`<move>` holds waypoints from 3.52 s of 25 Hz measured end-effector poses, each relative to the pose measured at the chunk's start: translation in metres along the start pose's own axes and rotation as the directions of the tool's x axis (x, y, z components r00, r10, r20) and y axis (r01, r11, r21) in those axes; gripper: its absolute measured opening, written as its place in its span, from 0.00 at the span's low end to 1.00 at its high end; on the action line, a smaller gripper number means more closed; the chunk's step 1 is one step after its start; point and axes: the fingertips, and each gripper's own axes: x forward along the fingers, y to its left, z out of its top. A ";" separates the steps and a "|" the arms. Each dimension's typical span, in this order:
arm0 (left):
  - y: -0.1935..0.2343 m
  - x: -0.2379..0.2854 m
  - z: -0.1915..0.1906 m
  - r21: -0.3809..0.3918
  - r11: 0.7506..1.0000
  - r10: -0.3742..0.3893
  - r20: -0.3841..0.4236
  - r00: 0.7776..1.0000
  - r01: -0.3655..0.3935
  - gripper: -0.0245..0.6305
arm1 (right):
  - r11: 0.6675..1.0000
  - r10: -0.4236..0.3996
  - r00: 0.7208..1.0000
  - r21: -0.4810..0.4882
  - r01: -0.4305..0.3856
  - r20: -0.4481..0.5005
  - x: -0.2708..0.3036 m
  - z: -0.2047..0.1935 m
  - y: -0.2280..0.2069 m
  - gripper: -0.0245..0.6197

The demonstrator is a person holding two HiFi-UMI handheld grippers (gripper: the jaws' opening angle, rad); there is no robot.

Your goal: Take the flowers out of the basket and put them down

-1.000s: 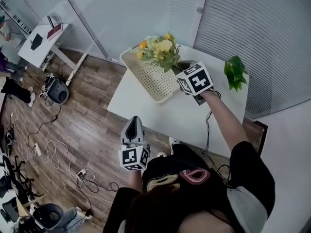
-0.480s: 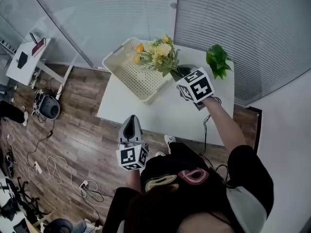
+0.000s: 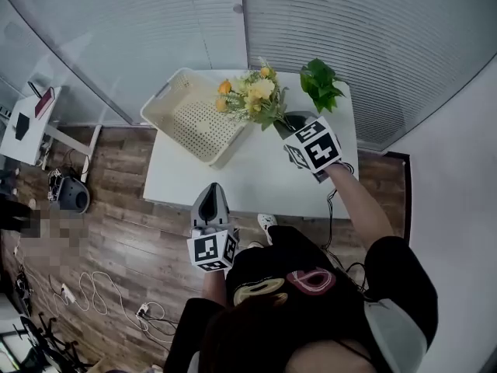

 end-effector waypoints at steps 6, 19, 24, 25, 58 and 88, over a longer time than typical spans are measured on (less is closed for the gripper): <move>-0.024 0.005 0.003 0.009 0.998 -0.070 0.005 0.998 0.070 0.06 | 0.998 -0.048 0.999 0.049 0.048 0.002 -0.025 -0.023 -0.012 0.11; -0.046 0.004 -0.009 0.017 0.992 -0.125 -0.021 0.992 0.125 0.06 | 0.985 -0.091 0.992 0.141 0.102 -0.082 -0.030 -0.099 -0.023 0.11; -0.048 0.006 -0.012 0.022 0.992 -0.127 -0.031 0.991 0.127 0.06 | 0.980 -0.095 0.988 0.164 0.115 -0.125 -0.020 -0.128 -0.026 0.11; -0.047 0.006 -0.013 0.022 0.992 -0.124 -0.033 0.992 0.125 0.06 | 0.980 -0.098 0.986 0.161 0.119 -0.137 -0.017 -0.134 -0.027 0.11; -0.009 0.007 -0.013 -0.028 1.000 -0.008 -0.029 1.000 0.007 0.06 | 0.975 -0.105 0.928 0.148 0.168 -0.358 0.047 -0.246 -0.022 0.12; -0.010 0.007 -0.030 -0.059 0.997 -0.045 -0.067 0.997 0.041 0.06 | 0.900 -0.003 0.974 0.423 0.102 -0.228 0.018 -0.233 -0.010 0.55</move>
